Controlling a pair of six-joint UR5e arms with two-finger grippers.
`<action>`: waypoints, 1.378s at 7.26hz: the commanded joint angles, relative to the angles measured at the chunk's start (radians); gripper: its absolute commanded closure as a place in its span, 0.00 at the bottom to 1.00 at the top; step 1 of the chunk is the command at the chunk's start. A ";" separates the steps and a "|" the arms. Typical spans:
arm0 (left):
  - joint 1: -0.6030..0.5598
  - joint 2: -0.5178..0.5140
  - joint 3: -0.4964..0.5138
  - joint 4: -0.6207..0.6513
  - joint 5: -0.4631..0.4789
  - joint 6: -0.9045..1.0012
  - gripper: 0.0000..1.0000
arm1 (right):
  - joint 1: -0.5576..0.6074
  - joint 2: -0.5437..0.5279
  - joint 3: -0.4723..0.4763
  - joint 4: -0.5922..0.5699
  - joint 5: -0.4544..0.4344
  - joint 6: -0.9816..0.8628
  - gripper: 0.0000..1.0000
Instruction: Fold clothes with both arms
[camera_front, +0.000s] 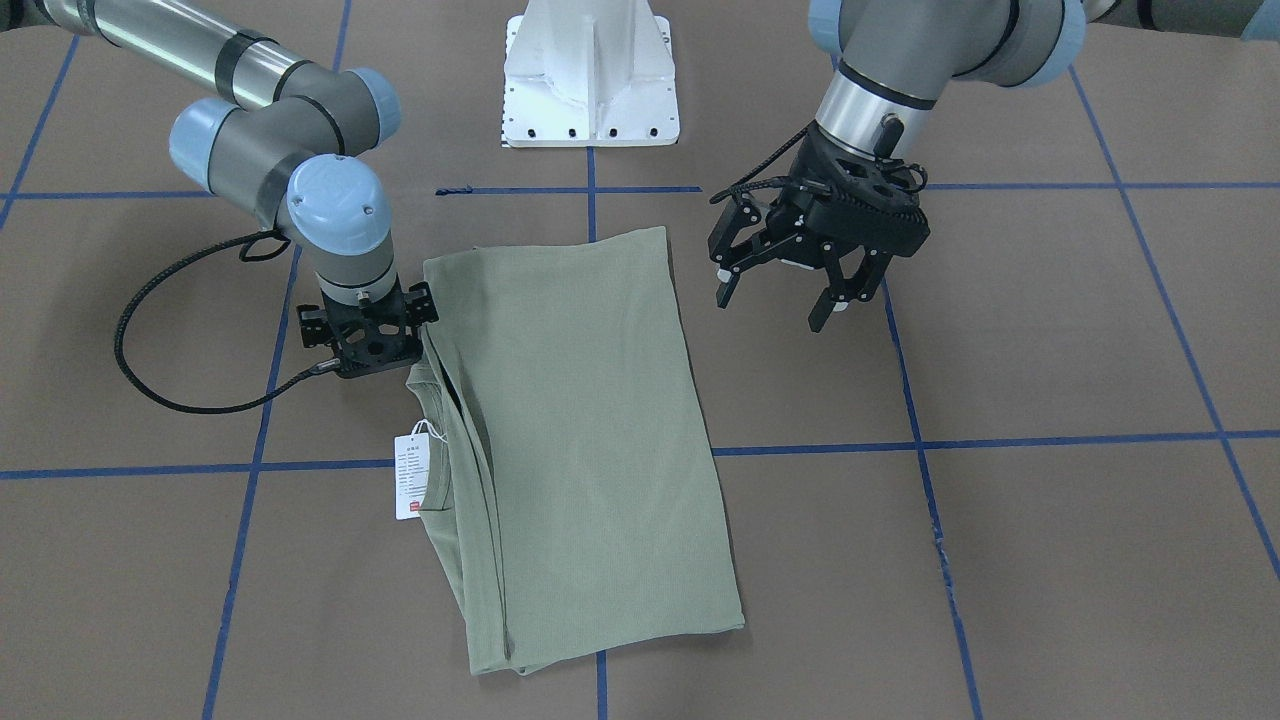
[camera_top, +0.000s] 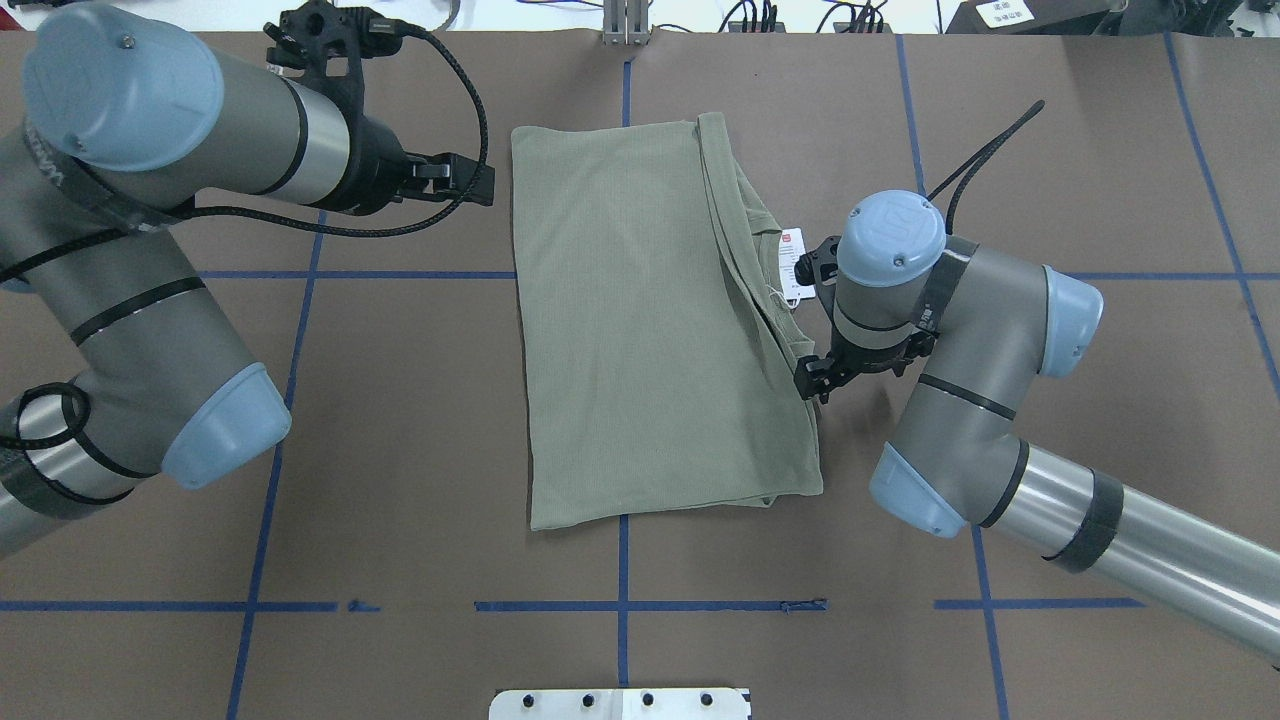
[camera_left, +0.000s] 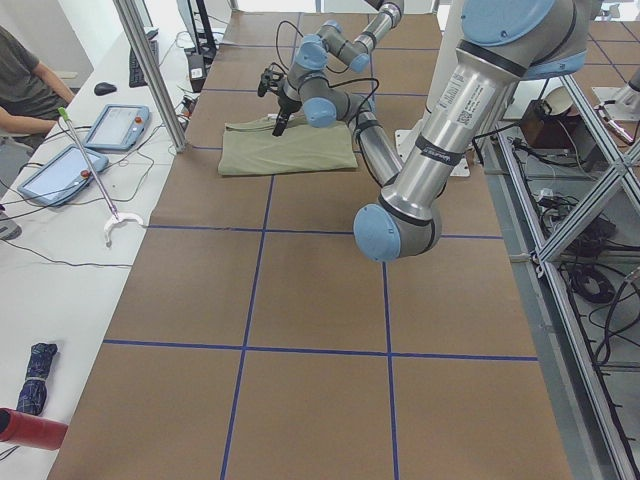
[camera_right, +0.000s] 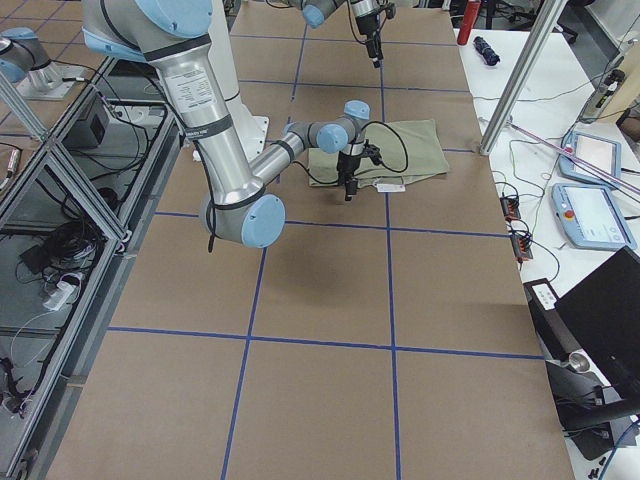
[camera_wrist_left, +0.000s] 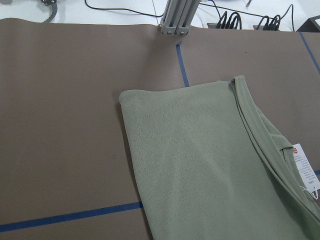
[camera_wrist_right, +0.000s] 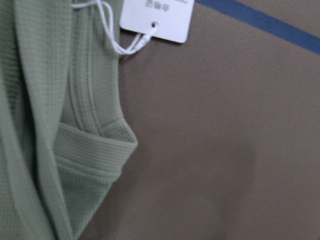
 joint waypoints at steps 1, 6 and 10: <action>0.000 0.000 0.003 -0.005 0.000 0.000 0.00 | 0.031 -0.007 0.013 0.001 0.008 -0.012 0.00; -0.002 0.009 0.000 -0.005 0.000 0.014 0.00 | 0.042 0.291 -0.255 0.025 0.028 -0.013 0.00; -0.002 0.008 0.000 -0.007 -0.002 0.012 0.00 | 0.048 0.285 -0.337 0.136 0.039 -0.021 0.00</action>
